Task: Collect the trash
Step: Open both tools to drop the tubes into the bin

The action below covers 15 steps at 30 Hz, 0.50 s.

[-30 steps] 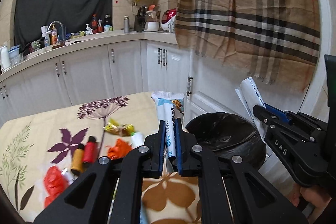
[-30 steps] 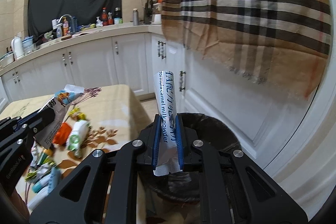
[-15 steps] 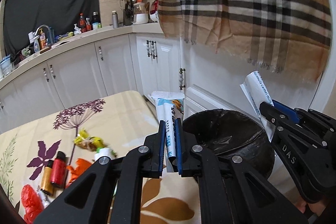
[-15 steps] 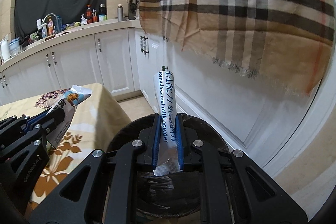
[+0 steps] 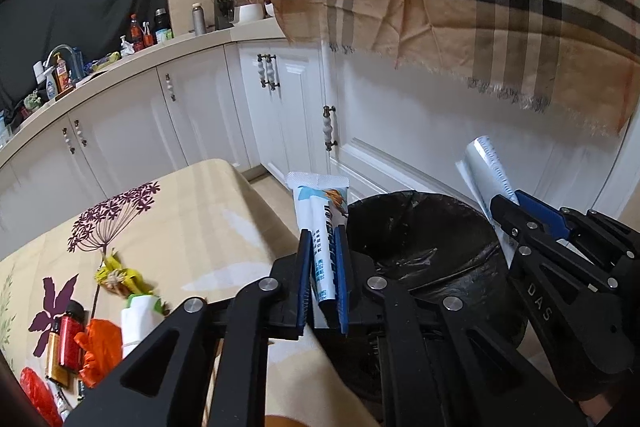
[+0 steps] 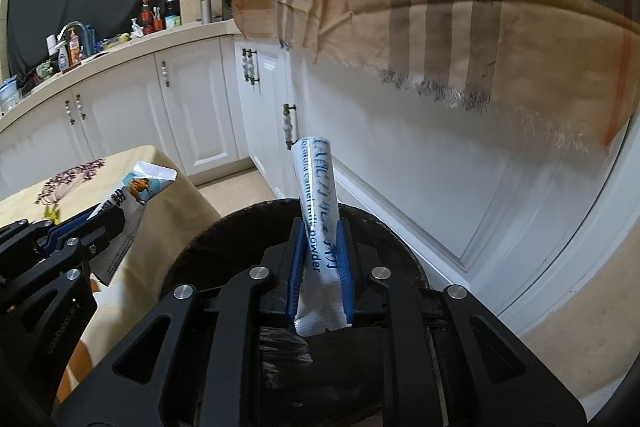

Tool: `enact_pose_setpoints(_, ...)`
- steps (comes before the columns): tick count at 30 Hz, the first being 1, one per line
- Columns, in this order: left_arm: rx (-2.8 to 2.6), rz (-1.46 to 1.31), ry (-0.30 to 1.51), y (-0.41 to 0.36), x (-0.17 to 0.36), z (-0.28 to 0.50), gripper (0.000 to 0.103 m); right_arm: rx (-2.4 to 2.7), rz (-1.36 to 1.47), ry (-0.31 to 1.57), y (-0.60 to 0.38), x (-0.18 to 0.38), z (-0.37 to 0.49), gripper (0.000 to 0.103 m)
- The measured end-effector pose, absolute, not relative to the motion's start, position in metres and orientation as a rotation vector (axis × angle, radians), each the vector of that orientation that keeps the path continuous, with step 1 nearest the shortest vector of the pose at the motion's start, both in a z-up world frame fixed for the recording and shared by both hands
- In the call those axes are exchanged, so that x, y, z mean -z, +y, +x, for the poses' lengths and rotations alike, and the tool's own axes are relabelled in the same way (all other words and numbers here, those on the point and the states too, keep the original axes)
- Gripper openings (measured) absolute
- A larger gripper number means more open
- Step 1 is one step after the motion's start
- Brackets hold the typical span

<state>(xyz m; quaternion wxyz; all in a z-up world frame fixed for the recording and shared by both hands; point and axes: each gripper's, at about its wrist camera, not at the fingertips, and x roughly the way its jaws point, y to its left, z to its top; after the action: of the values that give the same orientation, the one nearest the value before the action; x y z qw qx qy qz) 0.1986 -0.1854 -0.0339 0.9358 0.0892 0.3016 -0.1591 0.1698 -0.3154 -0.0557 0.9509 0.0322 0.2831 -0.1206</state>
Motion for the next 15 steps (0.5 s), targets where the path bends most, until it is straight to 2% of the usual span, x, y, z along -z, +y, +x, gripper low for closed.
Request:
enact_pose_setpoints(2,0.332,0.183,0.634,-0.188,0.036,0.202,0.022,0.257,0.073,0.579,-0.319,0.059,0.172,0.048)
enact_pose_setpoints(3,0.332,0.182,0.637,-0.188,0.036,0.204,0.029,0.263,0.077,0.580,-0.321,0.060,0.172,0.049)
enact_pose_setpoints(6,0.327,0.174,0.627,-0.187,0.035,0.204,0.039,0.270,0.074,0.587,-0.321,0.062,0.173,0.049)
enact_pose_setpoints(15,0.305,0.167,0.616,-0.170,0.028,0.194,0.045,0.262,0.076,0.594,-0.314,0.058,0.162,0.050)
